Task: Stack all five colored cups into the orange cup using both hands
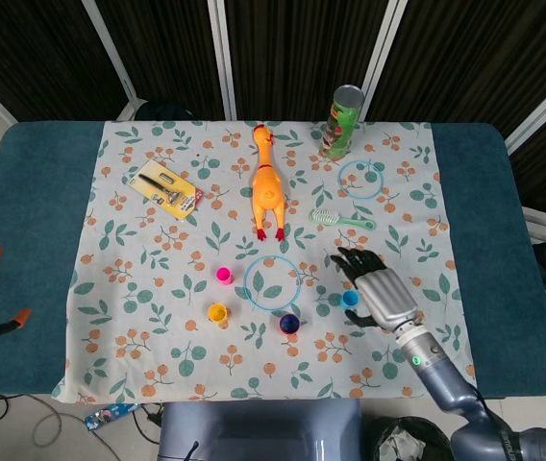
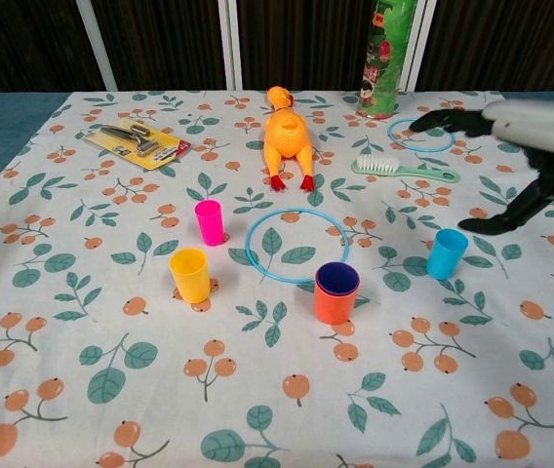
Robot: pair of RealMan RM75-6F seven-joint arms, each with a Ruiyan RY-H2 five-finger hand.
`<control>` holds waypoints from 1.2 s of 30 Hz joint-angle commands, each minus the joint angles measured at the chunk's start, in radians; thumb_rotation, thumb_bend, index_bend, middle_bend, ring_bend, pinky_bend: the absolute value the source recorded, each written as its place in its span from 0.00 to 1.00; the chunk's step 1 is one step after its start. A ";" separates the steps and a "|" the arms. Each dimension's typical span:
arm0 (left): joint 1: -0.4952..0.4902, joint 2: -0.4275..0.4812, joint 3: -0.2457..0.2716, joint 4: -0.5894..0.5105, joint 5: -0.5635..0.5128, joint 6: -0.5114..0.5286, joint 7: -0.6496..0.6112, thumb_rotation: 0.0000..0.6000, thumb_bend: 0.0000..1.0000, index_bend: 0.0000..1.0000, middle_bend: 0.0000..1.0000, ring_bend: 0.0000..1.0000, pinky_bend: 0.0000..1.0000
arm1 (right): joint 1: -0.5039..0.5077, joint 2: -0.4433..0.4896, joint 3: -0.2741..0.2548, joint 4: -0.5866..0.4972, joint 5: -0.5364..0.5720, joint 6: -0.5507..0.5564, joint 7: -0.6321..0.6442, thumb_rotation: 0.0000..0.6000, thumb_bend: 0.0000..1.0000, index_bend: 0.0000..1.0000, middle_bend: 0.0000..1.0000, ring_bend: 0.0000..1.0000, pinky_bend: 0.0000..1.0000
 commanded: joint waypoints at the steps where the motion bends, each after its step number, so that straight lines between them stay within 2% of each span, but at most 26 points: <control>1: -0.022 0.011 0.035 -0.015 0.065 -0.032 -0.024 1.00 0.15 0.12 0.00 0.00 0.00 | -0.081 0.075 -0.014 -0.025 -0.094 0.113 0.080 1.00 0.35 0.05 0.00 0.00 0.10; 5: -0.066 0.019 0.040 -0.036 0.115 -0.071 0.006 1.00 0.15 0.12 0.00 0.00 0.00 | -0.158 0.129 -0.035 -0.012 -0.171 0.229 0.126 1.00 0.35 0.05 0.00 0.00 0.10; 9: -0.133 0.034 0.023 -0.071 0.133 -0.139 0.044 1.00 0.15 0.12 0.00 0.00 0.00 | -0.242 0.167 -0.068 0.033 -0.214 0.325 0.177 1.00 0.35 0.05 0.00 0.00 0.10; 12: -0.184 0.046 0.008 -0.108 0.140 -0.195 0.053 1.00 0.14 0.12 0.00 0.00 0.00 | -0.297 0.165 -0.092 0.092 -0.222 0.373 0.207 1.00 0.35 0.05 0.00 0.00 0.10; 17: -0.285 0.068 -0.020 -0.166 0.124 -0.322 0.079 1.00 0.13 0.12 0.00 0.00 0.00 | -0.371 0.110 -0.117 0.209 -0.224 0.426 0.245 1.00 0.35 0.05 0.00 0.00 0.10; 22: -0.382 0.065 -0.030 -0.196 0.115 -0.443 0.149 1.00 0.13 0.12 0.00 0.00 0.00 | -0.402 0.052 -0.104 0.303 -0.225 0.455 0.271 1.00 0.35 0.05 0.00 0.00 0.10; 26: -0.446 0.027 -0.033 -0.197 0.095 -0.512 0.237 1.00 0.12 0.13 0.00 0.00 0.00 | -0.410 0.026 -0.082 0.354 -0.227 0.471 0.270 1.00 0.35 0.05 0.00 0.00 0.10; 32: -0.527 -0.050 -0.032 -0.193 -0.002 -0.600 0.356 1.00 0.12 0.15 0.00 0.00 0.00 | -0.419 0.014 -0.064 0.362 -0.211 0.457 0.266 1.00 0.35 0.05 0.00 0.00 0.10; 36: -0.561 -0.092 -0.027 -0.186 -0.052 -0.621 0.416 1.00 0.12 0.17 0.00 0.00 0.00 | -0.427 0.008 -0.052 0.355 -0.206 0.460 0.256 1.00 0.35 0.05 0.00 0.00 0.10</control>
